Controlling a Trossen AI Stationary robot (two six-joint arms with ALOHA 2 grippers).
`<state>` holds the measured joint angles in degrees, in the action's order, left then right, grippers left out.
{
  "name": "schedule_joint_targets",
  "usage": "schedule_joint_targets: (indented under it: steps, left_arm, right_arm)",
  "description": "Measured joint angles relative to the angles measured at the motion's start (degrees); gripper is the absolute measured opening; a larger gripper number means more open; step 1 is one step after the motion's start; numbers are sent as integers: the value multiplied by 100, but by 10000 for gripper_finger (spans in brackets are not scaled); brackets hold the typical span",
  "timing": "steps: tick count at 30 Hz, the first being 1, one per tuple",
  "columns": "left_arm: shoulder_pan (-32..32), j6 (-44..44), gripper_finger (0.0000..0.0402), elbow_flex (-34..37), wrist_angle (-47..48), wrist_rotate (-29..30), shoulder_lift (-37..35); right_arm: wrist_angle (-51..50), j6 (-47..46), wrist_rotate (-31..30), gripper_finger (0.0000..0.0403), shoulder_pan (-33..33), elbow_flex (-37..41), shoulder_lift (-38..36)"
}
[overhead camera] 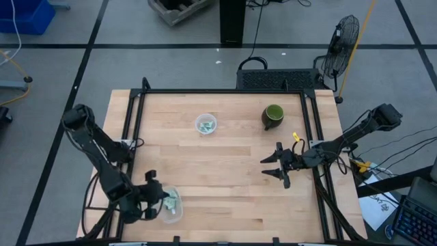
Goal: Pick and place Stevia / Truvia into bins
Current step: Put the stevia packet into the transparent rectangle container, then return to Home Position
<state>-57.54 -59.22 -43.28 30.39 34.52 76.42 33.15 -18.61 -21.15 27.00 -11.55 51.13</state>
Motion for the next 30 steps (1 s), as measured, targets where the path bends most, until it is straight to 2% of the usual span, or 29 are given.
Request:
schedule_joint_targets:
  steps: [4, 10, 17, 22, 24, 27, 30]
  left_arm:
    - [-18, 84, 14, 439, -750, -99, 0]
    - [-13, 9, 22, 456, -788, 5, -2]
    - [57, -93, 6, 456, -615, 5, -2]
    - [173, 358, 22, 456, -610, 118, -45]
    - [170, 616, 31, 456, -593, 262, -205]
    - [160, 732, 39, 456, -550, 914, -604]
    - [157, 1061, 41, 455, -497, 854, -1085]
  right_arm:
    - [-2, 2, -2, 196, -4, -2, 0]
    - [-20, 22, -2, 196, -7, -2, 0]
    - [-44, 22, -2, 196, -7, -2, 0]
    - [-44, 24, -4, 196, -7, 0, 0]
    - [-44, 23, 2, 196, -7, -2, 0]
    - [-34, -11, 21, 196, -4, -2, 0]
    - [-50, 356, 13, 196, -20, -2, -2]
